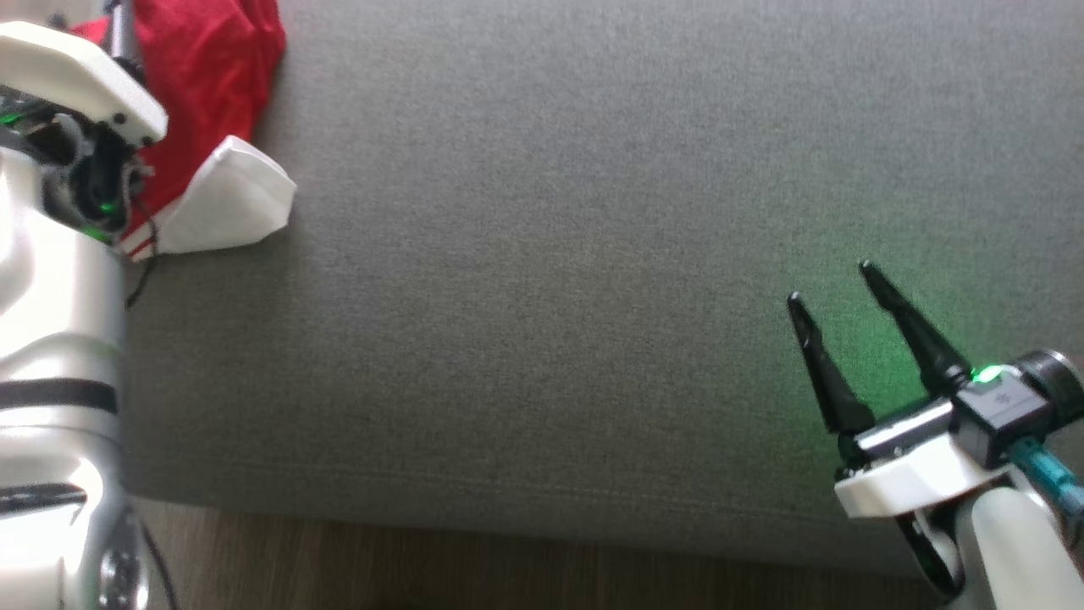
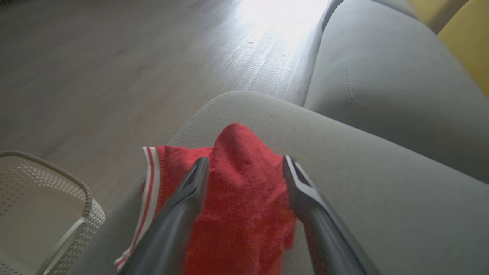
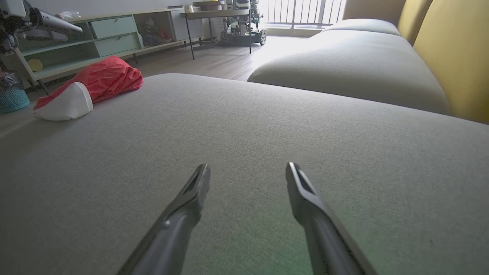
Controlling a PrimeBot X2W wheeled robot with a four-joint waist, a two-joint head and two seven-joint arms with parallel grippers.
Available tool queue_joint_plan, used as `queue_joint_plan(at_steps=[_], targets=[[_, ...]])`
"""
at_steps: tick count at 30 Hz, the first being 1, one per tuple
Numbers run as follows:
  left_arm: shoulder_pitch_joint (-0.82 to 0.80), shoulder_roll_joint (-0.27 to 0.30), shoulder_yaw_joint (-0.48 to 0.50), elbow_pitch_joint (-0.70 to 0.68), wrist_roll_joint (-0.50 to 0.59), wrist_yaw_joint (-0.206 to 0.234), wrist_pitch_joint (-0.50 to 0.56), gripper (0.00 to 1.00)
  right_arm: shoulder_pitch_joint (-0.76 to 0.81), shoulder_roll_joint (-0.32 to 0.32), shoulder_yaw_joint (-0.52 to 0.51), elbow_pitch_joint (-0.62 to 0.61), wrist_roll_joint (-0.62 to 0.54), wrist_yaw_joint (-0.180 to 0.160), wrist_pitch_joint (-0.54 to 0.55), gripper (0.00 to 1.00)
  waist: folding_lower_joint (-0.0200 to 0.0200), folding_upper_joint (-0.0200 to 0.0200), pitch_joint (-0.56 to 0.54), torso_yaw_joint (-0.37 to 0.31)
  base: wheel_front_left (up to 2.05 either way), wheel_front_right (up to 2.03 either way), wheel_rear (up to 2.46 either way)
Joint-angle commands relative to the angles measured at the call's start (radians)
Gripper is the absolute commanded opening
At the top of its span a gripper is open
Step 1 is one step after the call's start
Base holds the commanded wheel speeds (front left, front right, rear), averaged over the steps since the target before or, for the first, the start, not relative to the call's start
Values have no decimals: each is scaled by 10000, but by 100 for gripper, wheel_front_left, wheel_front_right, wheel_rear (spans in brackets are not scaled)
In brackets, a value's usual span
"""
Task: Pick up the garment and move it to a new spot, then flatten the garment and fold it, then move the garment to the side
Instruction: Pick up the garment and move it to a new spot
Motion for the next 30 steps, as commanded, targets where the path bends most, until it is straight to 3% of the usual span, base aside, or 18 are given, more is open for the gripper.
queue_joint_plan(at_steps=[1,3,6,23,24,25,26,30], targets=[[-426,687,89,-93,187,199,79,100,-162,-106,245,-386,-73,-4,-92,100,-1,0,208,-103,0,0,0],[-656,863,-76,355,494,651,210,100,-210,-119,258,-438,-70,-4,-92,100,-1,0,380,-156,0,0,0],[-916,884,-116,965,539,964,514,100,-237,-166,252,-485,-45,-4,-92,100,-1,0,569,-218,0,0,0],[-1342,602,-363,2927,211,530,1500,100,-113,-394,99,-799,5,-4,-92,100,-1,0,1045,-230,0,0,0],[-1331,609,-393,2938,231,521,1363,63,-118,-393,106,-808,7,-4,-92,100,-1,0,1055,-228,0,0,0],[-1319,607,-401,2941,225,497,1205,5,-124,-390,112,-809,14,-4,-92,100,-1,0,1053,-225,0,0,0],[-1302,603,-396,2948,211,492,1042,0,-132,-385,120,-799,21,-4,-92,100,-1,0,1033,-225,0,0,0],[-1262,667,-474,2828,279,442,68,0,-163,-311,203,-675,75,-4,-92,100,-1,0,802,-261,0,0,0]])
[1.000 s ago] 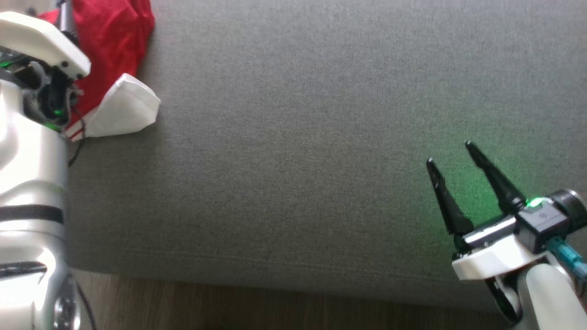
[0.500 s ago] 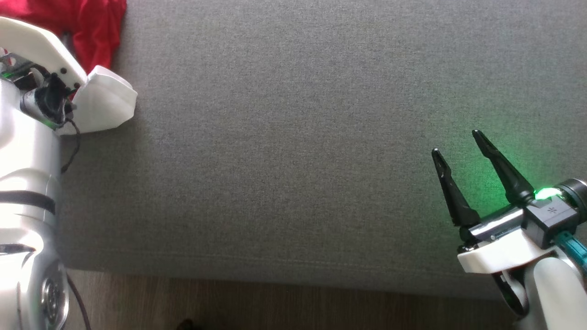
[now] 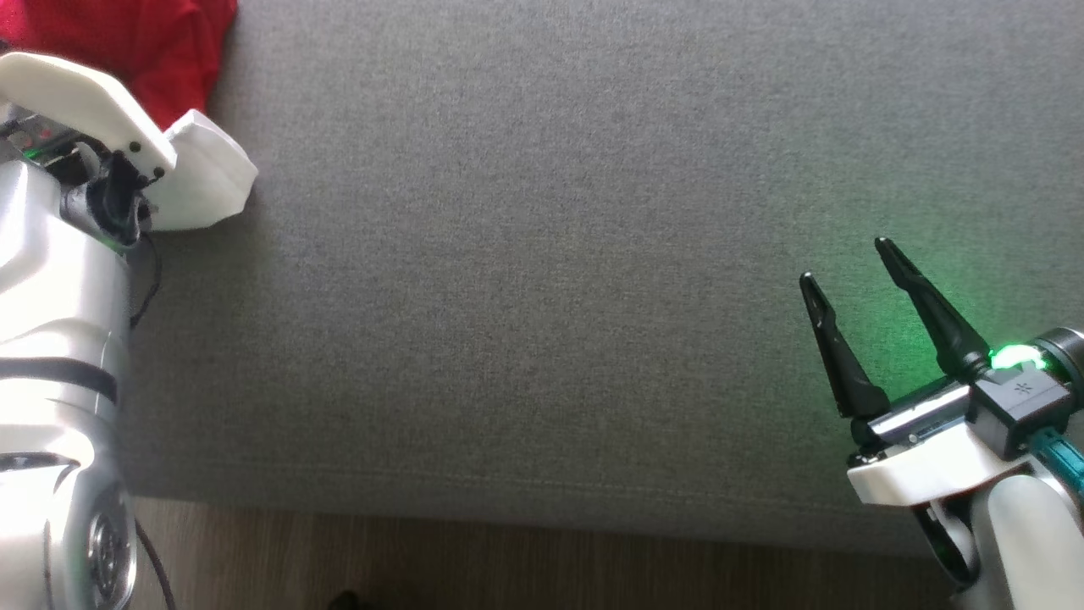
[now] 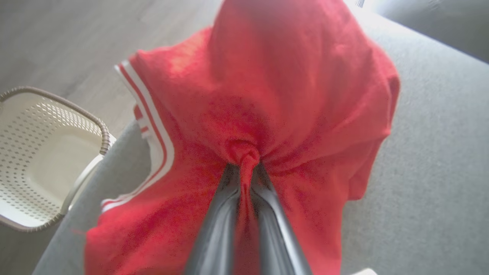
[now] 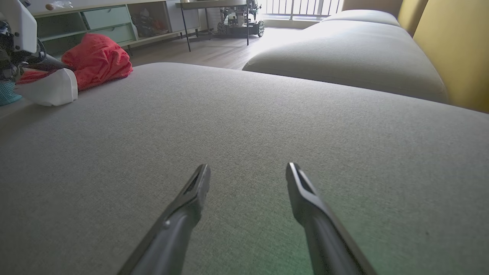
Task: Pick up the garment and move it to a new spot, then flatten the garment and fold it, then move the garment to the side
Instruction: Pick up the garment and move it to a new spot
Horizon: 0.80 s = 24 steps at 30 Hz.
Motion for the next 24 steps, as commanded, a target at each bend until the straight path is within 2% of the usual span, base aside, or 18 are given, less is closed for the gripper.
queue_joint_plan(at_steps=[1,11,18,24], targets=[[-157,568,52,-355,29,-52,-421,0,65,23,263,-248,71,-4,-92,100,0,0,-169,-35,0,0,0],[77,976,-236,-963,315,-464,-3071,0,127,501,572,141,223,-4,-92,100,0,0,-1474,-331,0,0,0],[225,647,-524,-1536,370,-876,-3389,0,275,851,731,371,313,-4,-92,100,0,0,-2410,-623,0,0,0],[520,103,-985,-2326,383,-1243,-3251,0,285,1154,924,508,428,-4,-92,100,0,0,-3154,-1284,0,0,0]])
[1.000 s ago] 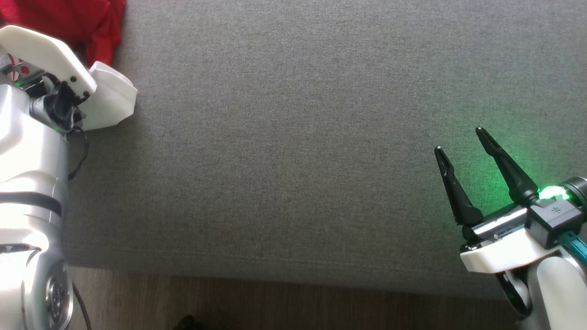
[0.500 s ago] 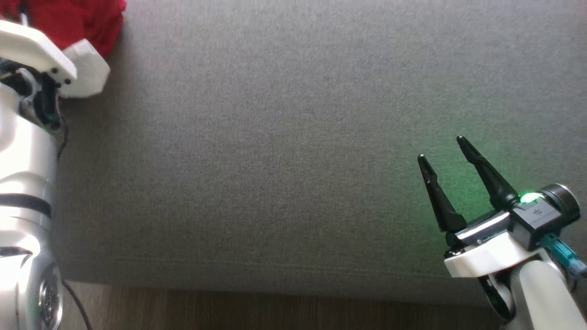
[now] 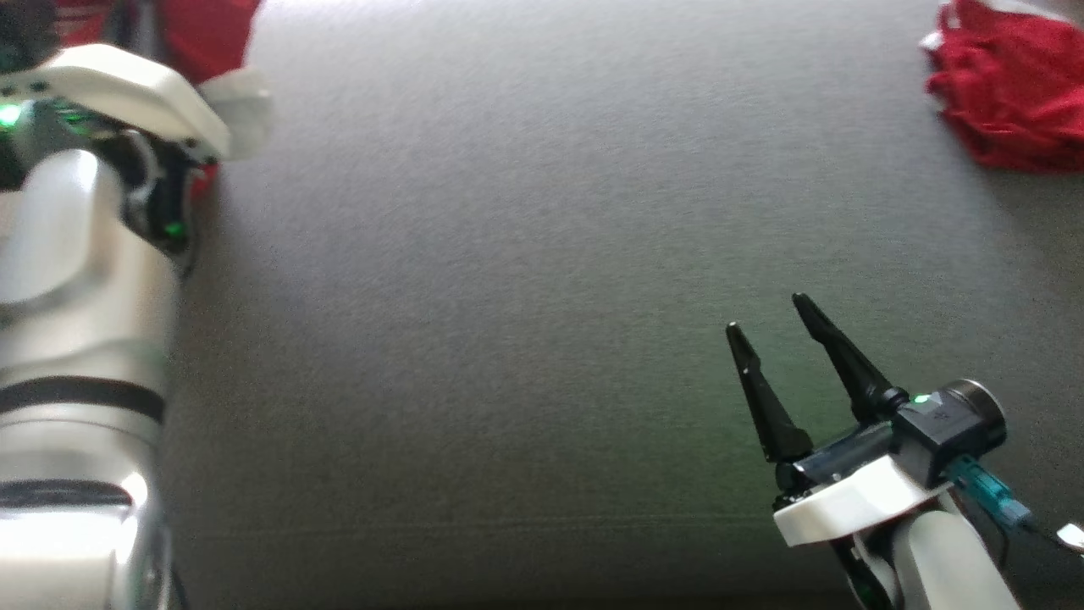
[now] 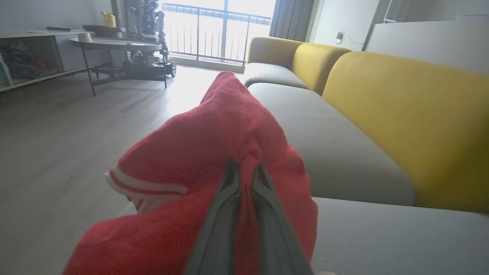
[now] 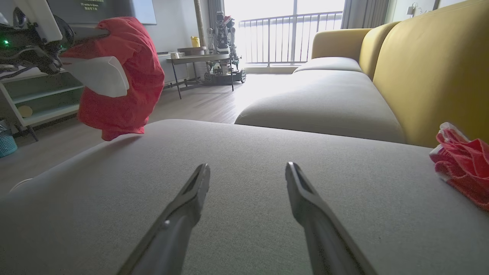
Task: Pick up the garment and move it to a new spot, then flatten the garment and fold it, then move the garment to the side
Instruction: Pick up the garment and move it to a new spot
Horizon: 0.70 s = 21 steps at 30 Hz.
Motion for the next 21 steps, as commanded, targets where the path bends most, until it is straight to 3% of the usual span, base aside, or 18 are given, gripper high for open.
queue_joint_plan(at_steps=[1,8,15,21], targets=[[-134,232,49,-556,67,-72,49,0,-117,74,305,-247,79,-4,-92,100,0,0,-457,-524,0,0,0],[788,-410,-349,-1692,-55,-133,470,0,-149,203,388,-181,217,-4,-92,100,0,0,-880,-1642,0,0,0],[1755,-1009,-926,-2742,28,133,901,0,-290,228,365,-270,342,-4,-92,100,0,0,-535,-2583,0,0,0],[2154,-1199,-1787,-2861,606,471,886,0,-572,231,497,-374,651,-4,-92,100,0,0,32,-3342,0,0,0]])
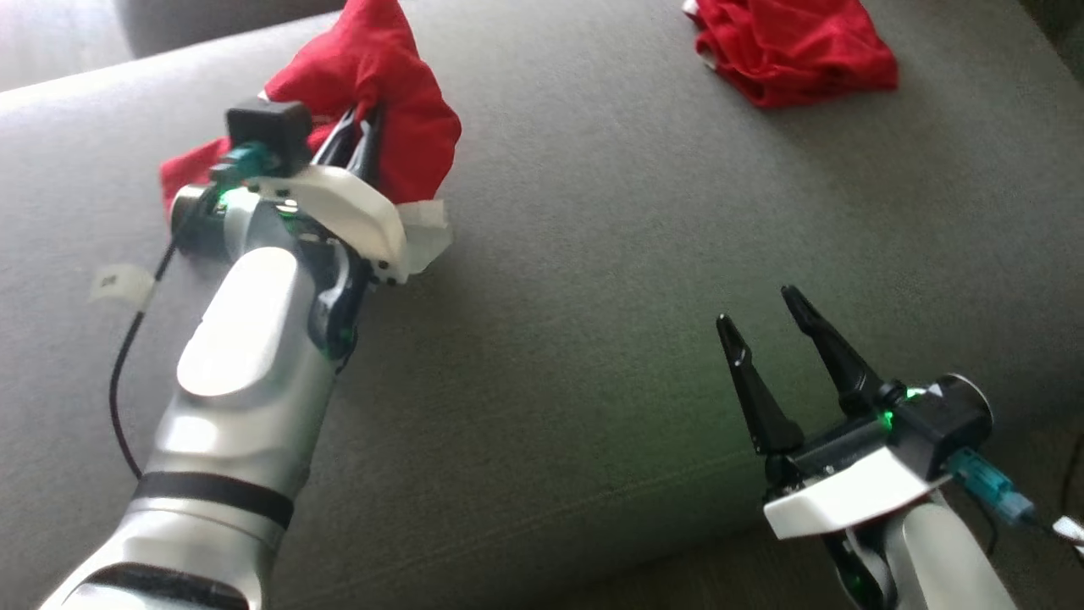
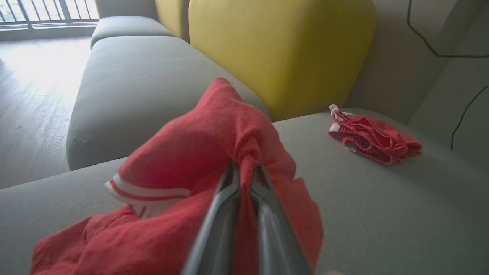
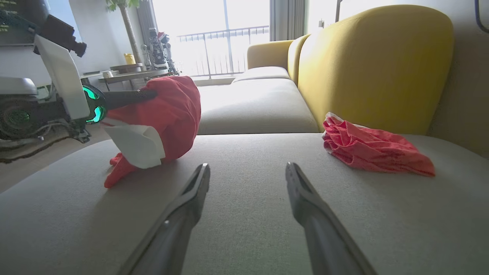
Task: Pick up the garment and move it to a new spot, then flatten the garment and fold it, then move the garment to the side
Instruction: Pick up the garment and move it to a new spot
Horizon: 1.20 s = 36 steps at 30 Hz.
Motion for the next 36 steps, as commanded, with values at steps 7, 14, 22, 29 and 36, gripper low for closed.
queue_joint_plan(at_steps=[7,14,22,29,36], targets=[[-9,180,-81,331,216,182,-588,0,-625,101,185,-454,270,-4,-92,100,0,-1,858,-652,0,0,0],[-50,84,-256,950,106,240,-891,0,-706,102,151,-471,255,-4,-92,100,0,-1,974,-655,0,0,0],[-147,2,-528,1008,-110,413,-1281,100,-671,102,144,-448,161,-4,-92,100,0,-1,682,-156,0,0,0],[1093,-5,-370,-1344,-285,1084,-1428,100,-395,102,156,-464,53,-4,-92,100,0,-1,-95,561,0,0,0],[4120,679,775,-4811,-39,1782,-1433,100,47,102,-209,-530,-113,-4,-92,100,0,-1,-880,1228,0,0,0]])
